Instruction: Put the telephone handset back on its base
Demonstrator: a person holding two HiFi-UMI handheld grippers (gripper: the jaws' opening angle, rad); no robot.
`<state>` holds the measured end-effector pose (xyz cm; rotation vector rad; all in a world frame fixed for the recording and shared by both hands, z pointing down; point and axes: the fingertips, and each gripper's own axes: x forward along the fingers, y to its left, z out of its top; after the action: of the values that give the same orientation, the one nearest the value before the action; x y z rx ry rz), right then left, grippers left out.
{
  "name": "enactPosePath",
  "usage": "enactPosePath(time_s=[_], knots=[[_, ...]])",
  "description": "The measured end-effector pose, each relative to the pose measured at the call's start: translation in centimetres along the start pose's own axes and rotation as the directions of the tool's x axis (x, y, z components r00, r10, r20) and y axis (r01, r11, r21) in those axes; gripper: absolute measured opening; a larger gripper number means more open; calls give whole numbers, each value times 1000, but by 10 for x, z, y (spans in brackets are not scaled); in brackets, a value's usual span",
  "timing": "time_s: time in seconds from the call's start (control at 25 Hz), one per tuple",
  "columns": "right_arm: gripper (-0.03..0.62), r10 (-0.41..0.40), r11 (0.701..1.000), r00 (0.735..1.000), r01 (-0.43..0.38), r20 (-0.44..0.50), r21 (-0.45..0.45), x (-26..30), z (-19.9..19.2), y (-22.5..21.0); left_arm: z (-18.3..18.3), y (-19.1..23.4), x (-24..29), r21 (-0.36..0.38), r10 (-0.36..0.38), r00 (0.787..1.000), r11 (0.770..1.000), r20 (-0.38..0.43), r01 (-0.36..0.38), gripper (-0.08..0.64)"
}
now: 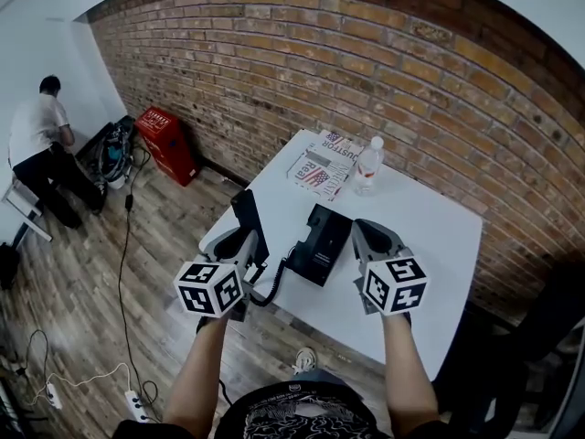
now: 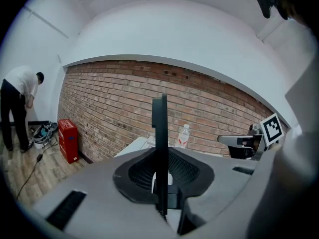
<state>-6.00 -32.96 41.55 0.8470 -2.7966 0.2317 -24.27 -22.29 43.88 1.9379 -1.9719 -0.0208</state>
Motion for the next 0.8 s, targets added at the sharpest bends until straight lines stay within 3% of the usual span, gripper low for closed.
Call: enactPosePath(time_s=[0.24, 0.48, 0.68, 0.8], knots=[[0, 11, 1000, 1000, -11, 6, 4, 16, 3, -11, -9, -6, 25, 6, -63, 996, 998, -61, 64, 74], [0, 4, 1000, 1000, -4, 1, 3, 24, 4, -11, -22, -11, 37, -1, -152, 979, 988, -134, 153, 74], [0, -38, 999, 999, 38, -7, -5, 31, 2, -7, -32, -11, 50, -25, -257, 949, 966, -183, 257, 74], [0, -89, 996, 996, 89, -2, 7, 33, 1, -9, -41, -12, 61, -47, -335, 915, 942, -223, 334, 74]])
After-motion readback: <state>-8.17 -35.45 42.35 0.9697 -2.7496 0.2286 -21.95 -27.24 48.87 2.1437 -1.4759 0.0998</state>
